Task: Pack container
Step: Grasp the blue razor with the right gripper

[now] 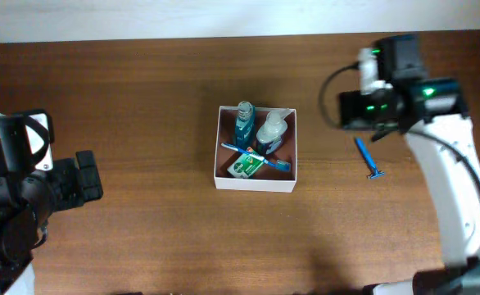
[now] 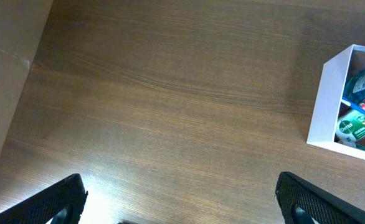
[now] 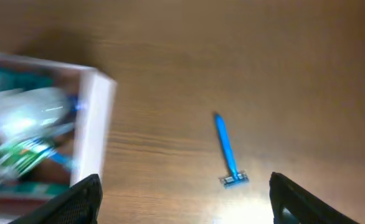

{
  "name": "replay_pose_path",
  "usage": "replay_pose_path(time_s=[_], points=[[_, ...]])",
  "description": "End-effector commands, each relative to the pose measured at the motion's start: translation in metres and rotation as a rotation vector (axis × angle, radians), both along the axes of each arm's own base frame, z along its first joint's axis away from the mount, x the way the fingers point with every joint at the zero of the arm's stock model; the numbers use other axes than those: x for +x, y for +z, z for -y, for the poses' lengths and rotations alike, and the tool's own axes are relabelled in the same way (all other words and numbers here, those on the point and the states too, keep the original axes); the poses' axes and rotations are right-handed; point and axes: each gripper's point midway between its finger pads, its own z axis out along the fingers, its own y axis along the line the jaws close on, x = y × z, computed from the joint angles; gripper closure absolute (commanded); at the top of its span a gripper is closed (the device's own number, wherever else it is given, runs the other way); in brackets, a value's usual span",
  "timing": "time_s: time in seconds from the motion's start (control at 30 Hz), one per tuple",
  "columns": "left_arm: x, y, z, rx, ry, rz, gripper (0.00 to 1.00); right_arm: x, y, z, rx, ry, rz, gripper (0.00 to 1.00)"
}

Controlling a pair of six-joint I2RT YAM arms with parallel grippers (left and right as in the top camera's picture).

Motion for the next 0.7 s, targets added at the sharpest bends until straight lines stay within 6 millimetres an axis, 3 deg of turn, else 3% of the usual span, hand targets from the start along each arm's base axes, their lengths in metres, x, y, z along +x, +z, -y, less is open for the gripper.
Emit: replay_pose_path(time_s=[0.0,0.1,0.23,0.37,0.43,0.53,0.6,0.67], points=[[-0.001,0.002,0.0,-0.01,0.014,0.013,0.01,-0.006,-0.072,0.042,0.082,-0.18,-0.196,0.2],[-0.001,0.002,0.0,-0.01,0.014,0.013,0.01,-0.011,-0.124,0.067,0.091,-0.236,-0.346,0.2],[-0.001,0.002,0.0,-0.01,0.014,0.013,0.01,-0.011,-0.164,0.053,0.138,-0.067,-0.446,0.22],[-0.001,0.002,0.0,-0.01,0.014,0.013,0.01,-0.009,-0.183,0.051,0.132,-0.06,-0.478,0.22],[-0.001,0.002,0.0,-0.01,0.014,0.013,0.01,-0.012,-0.194,0.059,0.094,-0.073,-0.507,0.38],[-0.001,0.002,0.0,-0.01,0.014,0.012,0.01,-0.017,-0.205,0.061,0.082,-0.079,-0.549,0.46],[-0.001,0.002,0.0,-0.01,0.014,0.012,0.01,-0.019,-0.211,0.06,0.087,-0.084,-0.566,0.57],[-0.001,0.002,0.0,-0.01,0.014,0.012,0.01,-0.02,-0.214,0.06,0.088,-0.085,-0.574,0.57]])
